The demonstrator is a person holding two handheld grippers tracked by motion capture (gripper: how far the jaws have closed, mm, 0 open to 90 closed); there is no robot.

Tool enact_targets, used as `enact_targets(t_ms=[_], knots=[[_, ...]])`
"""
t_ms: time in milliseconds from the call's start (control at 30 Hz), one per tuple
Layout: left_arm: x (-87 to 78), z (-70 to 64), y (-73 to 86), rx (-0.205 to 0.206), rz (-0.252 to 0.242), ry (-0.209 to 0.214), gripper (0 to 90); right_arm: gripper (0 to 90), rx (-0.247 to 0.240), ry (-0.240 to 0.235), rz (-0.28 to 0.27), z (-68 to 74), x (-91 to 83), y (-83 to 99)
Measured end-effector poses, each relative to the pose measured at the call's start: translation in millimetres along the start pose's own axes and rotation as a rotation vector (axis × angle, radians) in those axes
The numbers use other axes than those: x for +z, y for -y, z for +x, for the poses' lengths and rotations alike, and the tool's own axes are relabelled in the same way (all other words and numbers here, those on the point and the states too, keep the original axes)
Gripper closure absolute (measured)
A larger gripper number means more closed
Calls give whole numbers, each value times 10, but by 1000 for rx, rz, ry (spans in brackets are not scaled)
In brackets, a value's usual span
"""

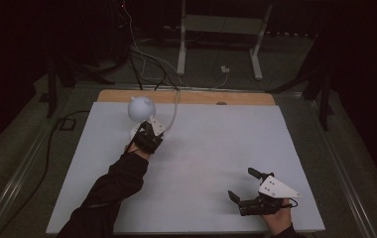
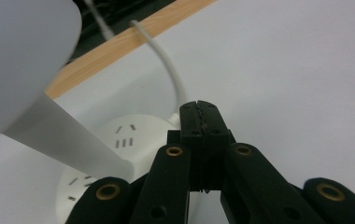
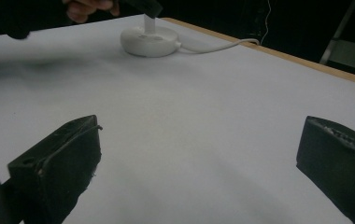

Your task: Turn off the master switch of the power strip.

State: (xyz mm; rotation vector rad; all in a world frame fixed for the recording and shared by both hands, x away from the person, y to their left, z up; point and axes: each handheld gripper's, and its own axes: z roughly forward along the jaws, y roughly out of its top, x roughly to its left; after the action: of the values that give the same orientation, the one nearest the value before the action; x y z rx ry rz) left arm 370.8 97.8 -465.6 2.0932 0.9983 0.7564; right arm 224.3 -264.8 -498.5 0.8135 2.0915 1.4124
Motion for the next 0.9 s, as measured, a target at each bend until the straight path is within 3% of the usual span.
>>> enact_targets(t_ms=[67, 100, 233, 333, 400, 467, 500, 533, 567, 600, 767, 900], knots=[[-67, 35, -6, -27, -8, 33, 900, 0, 0, 1, 0, 2, -1, 0], [-96, 55, -9, -41, -9, 50, 785, 0, 0, 2, 1, -2, 1, 0], [-207, 121, -3, -65, -19, 83, 692, 0, 1, 4, 1, -5, -2, 1], [-276, 165, 8, -100, -29, 123, 548, 0, 1, 6, -1, -6, -6, 1], [-320, 190, 15, -109, -31, 135, 518, 0, 0, 6, -1, -5, -6, 1], [-358, 211, 20, -116, -28, 146, 397, 0, -1, 5, 0, -1, -6, 0], [-374, 222, 25, -121, -26, 165, 277, 0, -1, 6, -1, 1, -6, -2], [-391, 230, 29, -124, -22, 165, 215, 0, 0, 6, -1, 2, -8, -3], [-405, 239, 35, -125, -18, 177, 215, 0, 0, 6, -1, 2, -8, -3], [-419, 251, 42, -121, -11, 203, 102, 0, -2, 8, 0, 4, -10, -3], [-497, 286, 113, -116, -19, 274, 4, 0, -1, 8, 1, 4, -9, -2], [-553, 320, 189, -118, -32, 301, 3, 0, 0, 9, 1, 4, -10, -2]])
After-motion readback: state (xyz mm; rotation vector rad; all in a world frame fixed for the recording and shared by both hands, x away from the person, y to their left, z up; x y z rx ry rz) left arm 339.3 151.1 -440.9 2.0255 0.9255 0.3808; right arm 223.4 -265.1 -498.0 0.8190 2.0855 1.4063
